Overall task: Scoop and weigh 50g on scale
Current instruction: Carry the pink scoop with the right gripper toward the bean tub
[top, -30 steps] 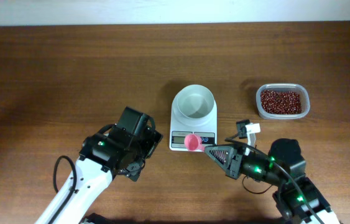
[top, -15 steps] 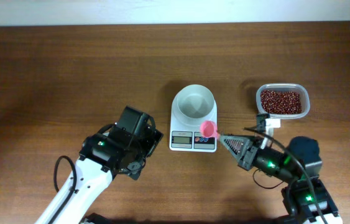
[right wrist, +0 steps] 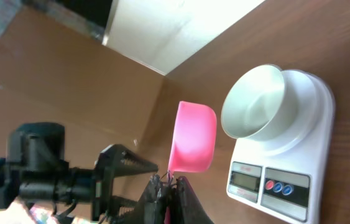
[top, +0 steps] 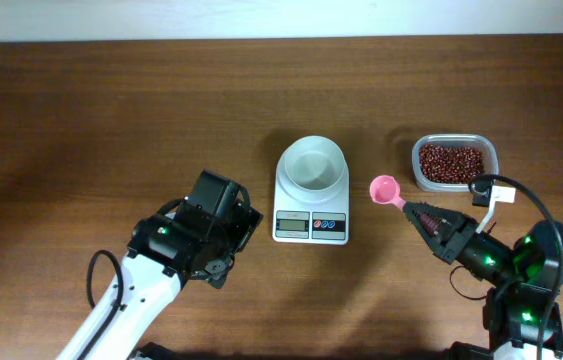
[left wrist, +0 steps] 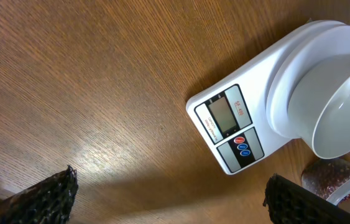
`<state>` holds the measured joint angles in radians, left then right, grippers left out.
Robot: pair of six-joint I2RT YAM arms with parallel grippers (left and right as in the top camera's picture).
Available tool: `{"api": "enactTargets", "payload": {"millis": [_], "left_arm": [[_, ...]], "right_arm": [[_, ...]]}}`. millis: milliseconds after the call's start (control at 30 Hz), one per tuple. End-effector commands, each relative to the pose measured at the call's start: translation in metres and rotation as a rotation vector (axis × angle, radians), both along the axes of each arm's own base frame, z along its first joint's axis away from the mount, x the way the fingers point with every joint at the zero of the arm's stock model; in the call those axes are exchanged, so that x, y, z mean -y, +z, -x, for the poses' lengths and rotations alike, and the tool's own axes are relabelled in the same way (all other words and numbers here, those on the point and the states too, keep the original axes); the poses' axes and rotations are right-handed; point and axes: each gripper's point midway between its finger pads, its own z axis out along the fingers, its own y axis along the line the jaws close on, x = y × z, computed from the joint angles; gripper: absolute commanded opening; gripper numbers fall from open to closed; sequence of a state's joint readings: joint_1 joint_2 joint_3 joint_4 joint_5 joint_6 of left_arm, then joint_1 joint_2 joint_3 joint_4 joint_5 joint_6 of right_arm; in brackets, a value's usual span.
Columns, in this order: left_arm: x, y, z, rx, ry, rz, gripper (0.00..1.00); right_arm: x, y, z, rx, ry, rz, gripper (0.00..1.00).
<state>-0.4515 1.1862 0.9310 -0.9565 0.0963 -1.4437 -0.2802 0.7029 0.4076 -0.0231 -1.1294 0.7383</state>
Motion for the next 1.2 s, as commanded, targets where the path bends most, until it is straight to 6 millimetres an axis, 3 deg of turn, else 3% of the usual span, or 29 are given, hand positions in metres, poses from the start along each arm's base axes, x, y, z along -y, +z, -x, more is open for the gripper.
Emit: {"api": "enactTargets", "payload": {"millis": [0, 100, 267, 500, 700, 900, 1000, 1100, 1167], "left_arm": [[-0.001, 0.002, -0.001, 0.014, -0.001, -0.009, 1.0], [-0.001, 0.002, -0.001, 0.014, -0.001, -0.009, 0.89], [-0.002, 0.002, 0.0, 0.011, -0.001, -0.01, 0.59], [-0.001, 0.002, 0.0, 0.012, -0.001, -0.01, 0.0], [0.001, 0.002, 0.001, 0.012, -0.009, -0.008, 0.0], [0.042, 0.014, -0.006, 0.132, -0.129, 0.04, 0.03], [0.05, 0.018, -0.009, 0.189, -0.155, 0.015, 0.07], [0.059, 0.023, -0.013, 0.236, -0.174, 0.017, 0.0], [0.074, 0.035, -0.022, 0.342, -0.309, 0.013, 0.0]], "right_arm": [[0.015, 0.013, 0.01, 0.033, 0.024, -0.045, 0.04], [0.021, 0.016, 0.014, 0.041, 0.027, -0.062, 0.04], [0.023, 0.015, 0.012, 0.039, 0.012, -0.058, 0.04], [0.024, 0.023, 0.001, 0.061, 0.012, -0.062, 0.04], [0.028, 0.032, -0.006, 0.084, 0.009, -0.074, 0.04], [0.028, 0.036, -0.007, 0.141, 0.009, -0.038, 0.04], [0.031, 0.033, -0.011, 0.242, 0.008, 0.056, 0.04], [0.037, 0.027, -0.02, 0.218, -0.035, 0.055, 0.04], [0.041, 0.023, -0.025, 0.199, -0.056, 0.051, 0.04]]}}
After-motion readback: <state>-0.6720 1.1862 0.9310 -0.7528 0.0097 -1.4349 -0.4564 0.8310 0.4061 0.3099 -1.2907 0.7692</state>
